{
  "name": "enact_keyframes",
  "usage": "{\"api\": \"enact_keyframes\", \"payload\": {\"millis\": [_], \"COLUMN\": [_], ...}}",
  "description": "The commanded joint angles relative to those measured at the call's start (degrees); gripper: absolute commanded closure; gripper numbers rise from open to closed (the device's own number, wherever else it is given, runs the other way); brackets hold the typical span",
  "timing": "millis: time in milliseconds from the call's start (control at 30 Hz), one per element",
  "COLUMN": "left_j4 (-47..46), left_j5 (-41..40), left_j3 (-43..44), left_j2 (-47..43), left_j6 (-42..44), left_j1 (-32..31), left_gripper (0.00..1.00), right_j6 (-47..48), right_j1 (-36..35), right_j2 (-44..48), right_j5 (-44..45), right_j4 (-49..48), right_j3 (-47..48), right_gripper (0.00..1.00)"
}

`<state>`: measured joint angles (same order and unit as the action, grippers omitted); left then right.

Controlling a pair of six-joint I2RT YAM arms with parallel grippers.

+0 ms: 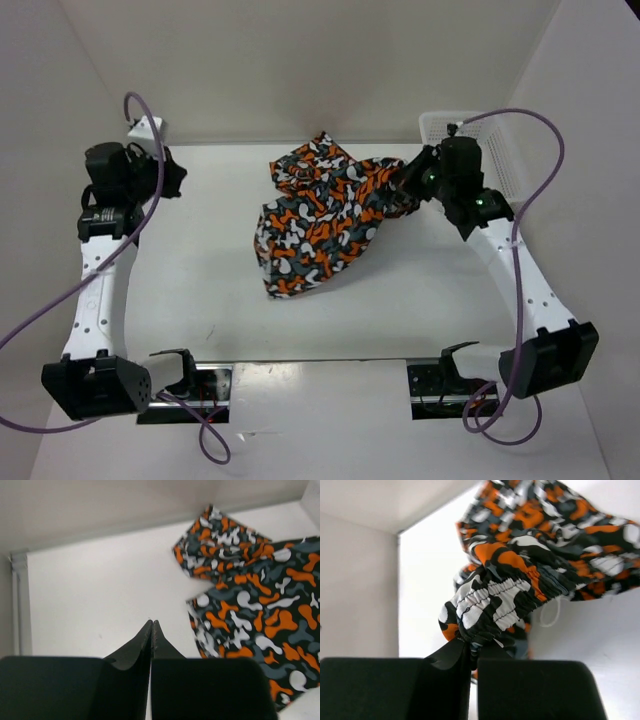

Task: Fold and stack the shorts
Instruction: Fold the shorts

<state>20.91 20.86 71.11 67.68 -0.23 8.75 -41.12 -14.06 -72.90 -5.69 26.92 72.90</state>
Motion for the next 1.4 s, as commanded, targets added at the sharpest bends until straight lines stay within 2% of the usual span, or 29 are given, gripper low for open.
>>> {"api": "enact_keyframes", "payload": {"millis": [0,100,133,267,333,367,400,433,467,500,533,600,733,800,900,967,1067,1167,1200,1233,1267,1367], "left_j4": [-2.62,-2.62,-2.62,1.4,2.82,3.35,3.35,3.35,3.96,3.97,4.66,4.67,1.35,-0.77,-4.72,-6.31,-10.35,-12.11,-10.72,-9.41,-6.43,-2.99], "left_j5": [5.15,6.03,6.64,7.61,5.87,5.16,4.54,4.54,4.54,4.54,4.54,4.01,4.54,5.24,4.63,3.92,2.44,-0.2,-3.43,-5.37,-7.66,-13.03], "left_j3": [2.9,-4.38,-6.66,-16.25,-21.77,-23.37,-24.78,-25.84,-27.41,-27.95,-28.57,-30.49,-35.32,-37.53,-38.86,-38.86,-39.38,-37.02,-35.88,-33.34,-31.93,-28.93], "left_j2": [-1.06,-2.73,-3.51,-4.3,-6.23,-7.03,-7.64,-7.65,-7.65,-7.65,-6.52,-5.11,-2.47,-2.47,0.25,2.01,7.18,10.61,11.15,11.16,11.16,9.24], "left_j6": [0.23,0.23,0.23,0.23,0.23,0.23,0.23,0.23,0.23,0.23,0.23,0.23,0.23,0.23,0.23,0.23,0.23,0.23,0.23,0.23,0.23,0.23], "left_j1": [0.39,0.39,0.39,-4.7,-7.25,-9.26,-9.98,-10.77,-12.34,-13.05,-13.93,-16.39,-21.4,-24.47,-27.64,-28.7,-30.19,-30.73,-30.73,-30.73,-30.73,-27.31], "left_gripper": [1.0,1.0,1.0,1.0,1.0,1.0,0.95,0.59,0.44,0.31,0.23,0.16,0.15,0.11,0.06,0.06,0.12,0.43,0.57,0.91,1.0,1.0], "right_j6": [7.9,5.81,4.57,-2.19,-6.33,-7.21,-7.91,-8.53,-8.53,-9.06,-9.06,-9.58,-11.78,-13.36,-14.5,-14.51,-14.51,-14.51,-13.99,-13.98,-13.98,-13.98], "right_j1": [0.09,0.62,0.62,2.37,4.03,4.57,4.57,4.57,4.57,4.57,4.57,4.57,5.1,5.1,5.1,5.1,5.1,5.1,5.1,5.62,5.63,5.63], "right_j2": [0.66,1.7,2.58,6.02,6.63,6.11,6.11,6.11,5.58,5.58,6.1,6.89,9.7,12.6,17.0,19.36,21.74,22.97,22.98,22.98,22.98,23.69], "right_j5": [-5.63,-7.92,-7.93,-4.26,-2.66,-2.66,-2.66,-2.66,-2.66,-1.44,-0.56,3.21,5.77,5.78,5.25,5.25,5.25,5.25,5.25,5.25,4.56,1.75], "right_j4": [10.78,11.93,10.36,7.54,7.01,6.05,5.26,4.56,4.55,4.55,4.55,5.51,7.53,7.54,6.92,6.92,7.62,7.62,7.62,8.23,8.24,8.24], "right_j3": [2.07,-6.6,-12.72,-24.9,-27.89,-27.9,-28.51,-28.52,-27.74,-26.51,-25.98,-25.27,-27.28,-29.47,-31.68,-32.21,-31.6,-31.07,-31.07,-31.07,-31.07,-32.55], "right_gripper": [0.99,0.97,0.97,0.99,0.89,0.77,0.38,0.29,0.26,0.18,0.18,0.17,0.17,0.17,0.17,0.18,0.18,0.18,0.18,0.18,0.18,0.18]}}
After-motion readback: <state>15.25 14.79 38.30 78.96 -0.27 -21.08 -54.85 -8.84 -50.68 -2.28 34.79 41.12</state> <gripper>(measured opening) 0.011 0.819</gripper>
